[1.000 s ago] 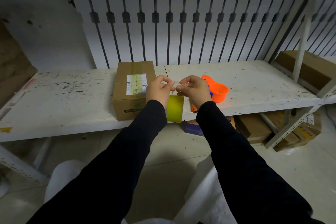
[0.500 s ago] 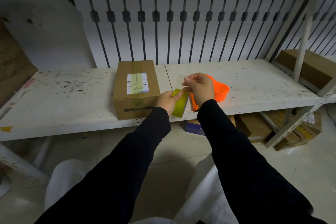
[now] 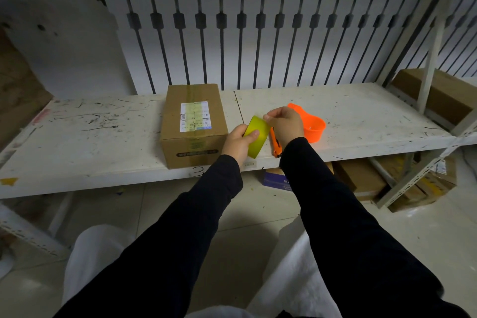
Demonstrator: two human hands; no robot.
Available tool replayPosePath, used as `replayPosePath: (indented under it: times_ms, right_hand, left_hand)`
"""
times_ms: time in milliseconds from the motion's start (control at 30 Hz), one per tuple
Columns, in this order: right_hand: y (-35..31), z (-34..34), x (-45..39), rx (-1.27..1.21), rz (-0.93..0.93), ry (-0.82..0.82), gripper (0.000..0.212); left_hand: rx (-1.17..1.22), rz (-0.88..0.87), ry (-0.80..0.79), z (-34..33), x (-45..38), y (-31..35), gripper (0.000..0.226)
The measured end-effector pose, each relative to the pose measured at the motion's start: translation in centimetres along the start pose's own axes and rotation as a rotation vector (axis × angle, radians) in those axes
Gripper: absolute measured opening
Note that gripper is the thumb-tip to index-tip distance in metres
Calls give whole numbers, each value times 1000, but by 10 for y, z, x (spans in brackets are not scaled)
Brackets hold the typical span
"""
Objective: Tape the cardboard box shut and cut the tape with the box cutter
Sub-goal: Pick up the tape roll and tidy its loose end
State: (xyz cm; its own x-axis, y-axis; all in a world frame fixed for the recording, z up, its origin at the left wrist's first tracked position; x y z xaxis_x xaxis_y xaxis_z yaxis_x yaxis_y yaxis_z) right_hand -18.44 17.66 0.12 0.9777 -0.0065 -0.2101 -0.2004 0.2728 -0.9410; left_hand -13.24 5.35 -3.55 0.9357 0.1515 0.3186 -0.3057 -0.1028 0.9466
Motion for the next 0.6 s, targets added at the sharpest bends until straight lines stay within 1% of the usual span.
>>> replayPosePath:
  times_ms: [33,100,167,233,267,300,367,433,500,600]
  right_hand:
    - [2,2,-1,-1,-20,8,5]
    - [8,2,1,-108,-77,-14,14]
    - [5,-14,8,-224,-112,-169,39]
    - [0,-28,14,-131,-85,-332,57]
    - [-1,-30,13,-81,-62,-352,62]
    - [-2,-28,11,-58,-40,-334,62]
    - [-4,-21,7,-75,-16,-260,49]
    - [-3,-15,4,-98,0,-225,41]
    - [-6,-16,6,-120,20,-246,39]
    - [-7,-20,6,-87,24,-315,42]
  left_hand:
    - [14,2,1,1,0,-1,25]
    - [35,10,-1,3,1,-2,25]
    - [46,16,2,3,3,0,25]
    - [55,15,1,2,2,3,23]
    - [64,13,4,2,2,4,24]
    - [74,12,10,3,2,4,26]
    - [87,14,37,7,1,3,30]
    - [107,13,64,11,0,1,28]
    - [120,4,78,12,0,2,25]
    - [94,-4,106,12,-2,4,29]
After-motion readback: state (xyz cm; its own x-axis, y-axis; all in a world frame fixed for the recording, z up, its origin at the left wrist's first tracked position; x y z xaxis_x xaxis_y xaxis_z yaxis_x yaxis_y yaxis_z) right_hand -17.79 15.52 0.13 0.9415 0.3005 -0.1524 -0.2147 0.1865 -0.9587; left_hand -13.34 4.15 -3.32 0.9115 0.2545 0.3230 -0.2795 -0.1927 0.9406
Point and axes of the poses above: each hand's wrist, its own x-axis away from the middle knuckle, its own z-axis out of the back of the hand, y = z × x, the point moved 10 cm from there along -x, towards the middle knuckle, and after that the axes turned 13 degrees about z, right-handed, at the moved point
